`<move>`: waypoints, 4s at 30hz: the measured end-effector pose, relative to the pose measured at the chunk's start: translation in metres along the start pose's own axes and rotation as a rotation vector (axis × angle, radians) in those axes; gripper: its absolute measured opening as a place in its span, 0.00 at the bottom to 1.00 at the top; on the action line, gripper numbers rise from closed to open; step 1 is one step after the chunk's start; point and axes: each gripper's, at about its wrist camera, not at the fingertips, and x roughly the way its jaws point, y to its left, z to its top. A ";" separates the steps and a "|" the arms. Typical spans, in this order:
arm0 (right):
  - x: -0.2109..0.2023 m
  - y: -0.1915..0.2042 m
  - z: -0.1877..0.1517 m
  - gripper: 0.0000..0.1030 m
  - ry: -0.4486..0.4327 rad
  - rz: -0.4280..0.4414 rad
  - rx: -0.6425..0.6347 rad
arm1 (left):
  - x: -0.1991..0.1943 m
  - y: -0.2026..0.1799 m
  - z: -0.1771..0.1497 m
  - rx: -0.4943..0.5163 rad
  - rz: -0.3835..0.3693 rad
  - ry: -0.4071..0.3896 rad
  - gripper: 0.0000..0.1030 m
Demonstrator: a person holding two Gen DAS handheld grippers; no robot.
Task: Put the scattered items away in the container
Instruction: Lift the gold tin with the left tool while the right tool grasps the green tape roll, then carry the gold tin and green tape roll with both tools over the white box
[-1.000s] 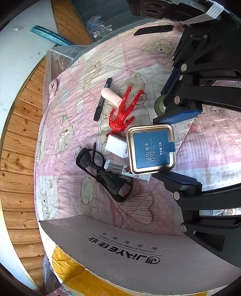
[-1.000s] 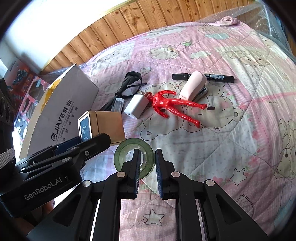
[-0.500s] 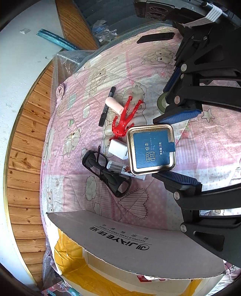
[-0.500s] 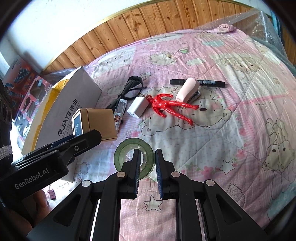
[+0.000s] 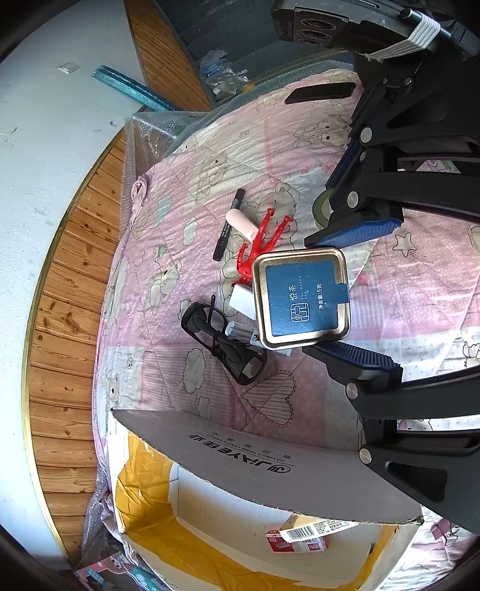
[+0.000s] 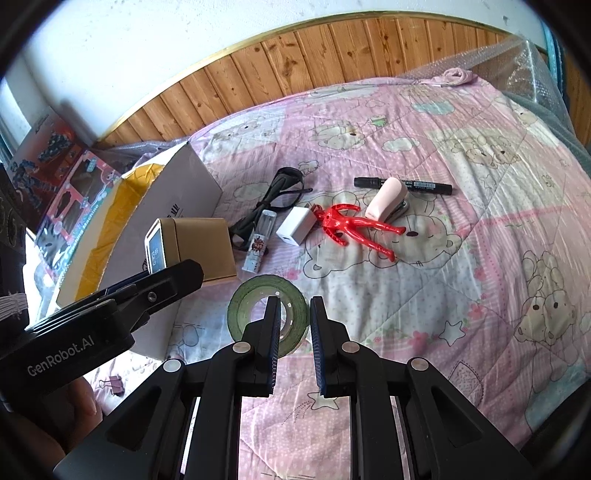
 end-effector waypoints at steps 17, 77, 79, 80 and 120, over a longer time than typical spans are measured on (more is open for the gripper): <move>-0.015 0.034 0.006 0.16 -0.025 -0.006 -0.058 | -0.035 0.025 0.004 -0.059 -0.026 -0.068 0.48; 0.009 0.230 0.061 0.16 -0.061 0.122 -0.374 | -0.121 0.192 0.030 -0.344 0.026 -0.264 0.48; 0.013 0.235 0.063 0.16 -0.057 0.124 -0.383 | -0.120 0.197 0.029 -0.352 0.030 -0.261 0.48; 0.015 0.237 0.063 0.16 -0.056 0.124 -0.390 | -0.119 0.199 0.030 -0.357 0.032 -0.259 0.48; 0.143 0.258 0.101 0.16 0.124 0.049 -0.540 | -0.015 0.261 0.081 -0.434 0.158 -0.005 0.49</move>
